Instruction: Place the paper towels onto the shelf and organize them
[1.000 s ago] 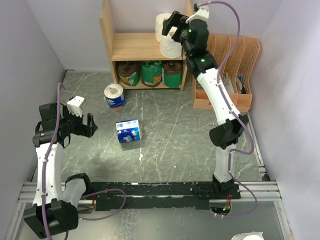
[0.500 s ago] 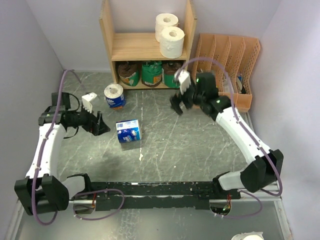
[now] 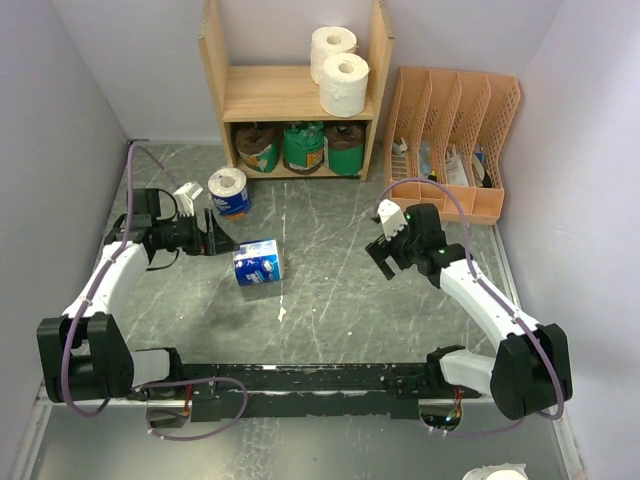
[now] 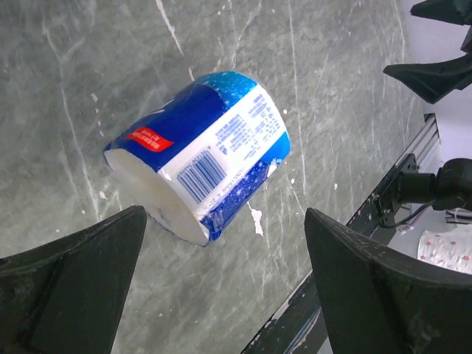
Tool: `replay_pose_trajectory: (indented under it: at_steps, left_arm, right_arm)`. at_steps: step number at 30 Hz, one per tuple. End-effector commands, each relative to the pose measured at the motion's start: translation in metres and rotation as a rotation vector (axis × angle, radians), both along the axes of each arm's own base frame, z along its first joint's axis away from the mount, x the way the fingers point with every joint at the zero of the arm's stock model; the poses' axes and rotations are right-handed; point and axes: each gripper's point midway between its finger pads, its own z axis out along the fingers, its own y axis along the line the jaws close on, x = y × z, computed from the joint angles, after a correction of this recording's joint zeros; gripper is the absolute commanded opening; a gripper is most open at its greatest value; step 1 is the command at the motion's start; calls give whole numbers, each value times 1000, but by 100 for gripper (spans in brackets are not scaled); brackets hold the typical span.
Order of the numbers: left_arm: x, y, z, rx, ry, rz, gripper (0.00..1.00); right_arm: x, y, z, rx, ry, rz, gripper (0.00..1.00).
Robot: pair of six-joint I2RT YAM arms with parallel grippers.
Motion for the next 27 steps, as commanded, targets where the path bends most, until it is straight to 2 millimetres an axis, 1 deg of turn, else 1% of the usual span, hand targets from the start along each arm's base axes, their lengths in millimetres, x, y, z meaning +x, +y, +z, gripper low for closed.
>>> replay_pose_trajectory:
  at_steps: [1, 4, 6, 9, 12, 18, 22, 26, 27]
  left_arm:
    - [10, -3, -11, -10, 18, 82, 100]
    - [9, -3, -25, -9, 65, 83, 100]
    - [3, -12, -31, -20, 100, 56, 100]
    - [-2, -17, -41, -26, 138, 44, 100]
    - [-5, -23, -50, -31, 168, 25, 100]
    - [-7, -31, -58, -43, 198, 5, 100]
    - [-7, -36, -57, -72, 205, -6, 100]
    - [-7, -40, -61, -86, 230, -21, 100]
    - [-6, -40, -63, -88, 234, -21, 97]
  right_arm:
    - [19, -9, 10, 16, -84, -58, 100]
    - [19, -7, 5, 27, -51, -55, 100]
    - [20, -9, 0, 16, -42, -62, 100]
    - [22, -11, -6, 1, -31, -66, 100]
    - [23, -11, -7, -3, -31, -67, 100]
    - [22, -14, -7, -13, -37, -70, 100]
    - [22, -13, -7, -10, -35, -66, 100]
    - [23, -13, -8, -12, -33, -65, 100]
    - [23, -12, -7, -10, -38, -62, 100]
